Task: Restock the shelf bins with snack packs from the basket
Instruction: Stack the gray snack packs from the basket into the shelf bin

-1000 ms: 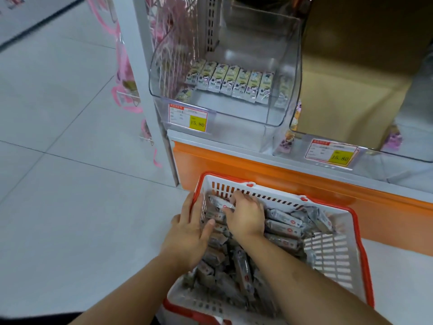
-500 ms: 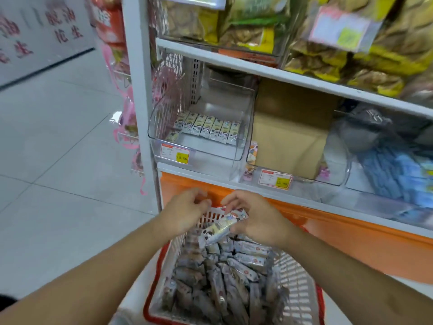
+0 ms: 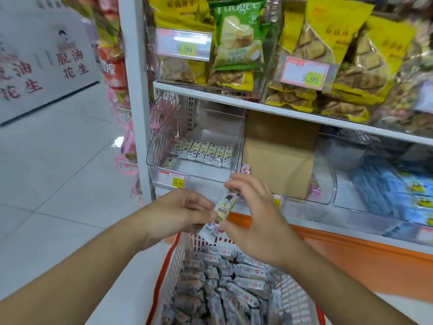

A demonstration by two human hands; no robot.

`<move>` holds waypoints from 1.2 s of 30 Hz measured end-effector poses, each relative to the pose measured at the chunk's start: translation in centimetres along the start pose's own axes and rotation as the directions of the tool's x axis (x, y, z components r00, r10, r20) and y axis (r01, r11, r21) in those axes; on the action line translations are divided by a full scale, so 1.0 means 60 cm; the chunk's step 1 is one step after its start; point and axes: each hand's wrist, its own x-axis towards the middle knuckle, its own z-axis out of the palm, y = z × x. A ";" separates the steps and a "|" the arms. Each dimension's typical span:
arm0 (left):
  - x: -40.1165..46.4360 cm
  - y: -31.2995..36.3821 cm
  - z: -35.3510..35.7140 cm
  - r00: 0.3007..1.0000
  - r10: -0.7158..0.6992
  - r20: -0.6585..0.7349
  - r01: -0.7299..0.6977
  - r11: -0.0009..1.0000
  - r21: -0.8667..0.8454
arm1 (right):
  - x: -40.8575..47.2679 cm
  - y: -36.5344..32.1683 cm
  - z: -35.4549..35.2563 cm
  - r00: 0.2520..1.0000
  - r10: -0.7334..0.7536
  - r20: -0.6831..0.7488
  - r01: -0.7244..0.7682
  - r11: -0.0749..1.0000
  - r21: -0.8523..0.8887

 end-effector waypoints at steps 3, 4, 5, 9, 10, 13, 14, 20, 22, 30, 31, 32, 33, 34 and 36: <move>0.008 -0.001 0.000 0.999 0.000 -0.044 -0.002 0.998 -0.059 | 0.009 -0.008 0.014 0.999 0.028 -0.016 -0.029 0.997 -0.074; 0.010 0.001 0.000 0.998 -0.002 -0.060 -0.002 0.998 -0.070 | 0.013 -0.009 0.017 0.999 0.044 -0.015 -0.045 0.996 -0.074; 0.011 0.002 0.000 0.997 -0.003 -0.077 -0.003 0.997 -0.080 | 0.018 -0.010 0.019 0.998 0.055 -0.012 -0.056 0.996 -0.071; 0.016 0.008 -0.005 0.996 0.006 -0.090 -0.017 0.993 -0.116 | 0.035 -0.007 0.026 0.997 0.063 0.043 -0.059 0.995 -0.075; 0.017 0.009 -0.009 0.995 0.000 -0.095 -0.011 0.993 -0.114 | 0.042 -0.007 0.026 0.995 0.081 0.052 -0.078 0.995 -0.065; 0.028 0.006 -0.036 0.988 0.054 -0.146 -0.048 0.998 0.041 | 0.077 -0.014 0.024 0.987 0.149 0.058 -0.147 0.989 -0.028; 0.035 0.001 -0.052 0.974 0.119 -0.195 -0.083 0.979 0.185 | 0.095 -0.016 0.024 0.988 0.150 0.036 -0.148 0.988 -0.032; 0.057 -0.038 -0.149 0.900 0.344 -0.267 0.011 0.596 0.803 | 0.261 -0.003 0.060 0.987 0.161 0.008 -0.160 0.984 -0.072; 0.059 -0.046 -0.156 0.946 0.220 -0.238 0.076 0.564 0.822 | 0.314 0.013 0.088 0.979 0.191 0.070 -0.184 0.978 -0.100; 0.049 -0.031 -0.175 0.971 0.106 -0.213 0.106 0.610 0.785 | 0.407 0.079 0.189 0.870 0.314 0.379 -0.312 0.948 -0.068; 0.048 -0.030 -0.175 0.972 0.105 -0.211 0.103 0.616 0.781 | 0.410 0.084 0.197 0.869 0.307 0.388 -0.309 0.949 -0.058; 0.047 -0.030 -0.175 0.972 0.107 -0.209 0.099 0.619 0.779 | 0.412 0.088 0.202 0.878 0.293 0.378 -0.287 0.955 -0.076; 0.047 -0.031 -0.174 0.971 0.114 -0.209 0.095 0.619 0.779 | 0.412 0.089 0.204 0.889 0.278 0.365 -0.257 0.961 -0.105; 0.049 -0.032 -0.173 0.970 0.122 -0.210 0.091 0.620 0.780 | 0.414 0.089 0.207 0.896 0.267 0.354 -0.239 0.963 -0.121; 0.052 -0.034 -0.171 0.969 0.126 -0.211 0.089 0.620 0.780 | 0.420 0.088 0.214 0.891 0.274 0.361 -0.248 0.962 -0.117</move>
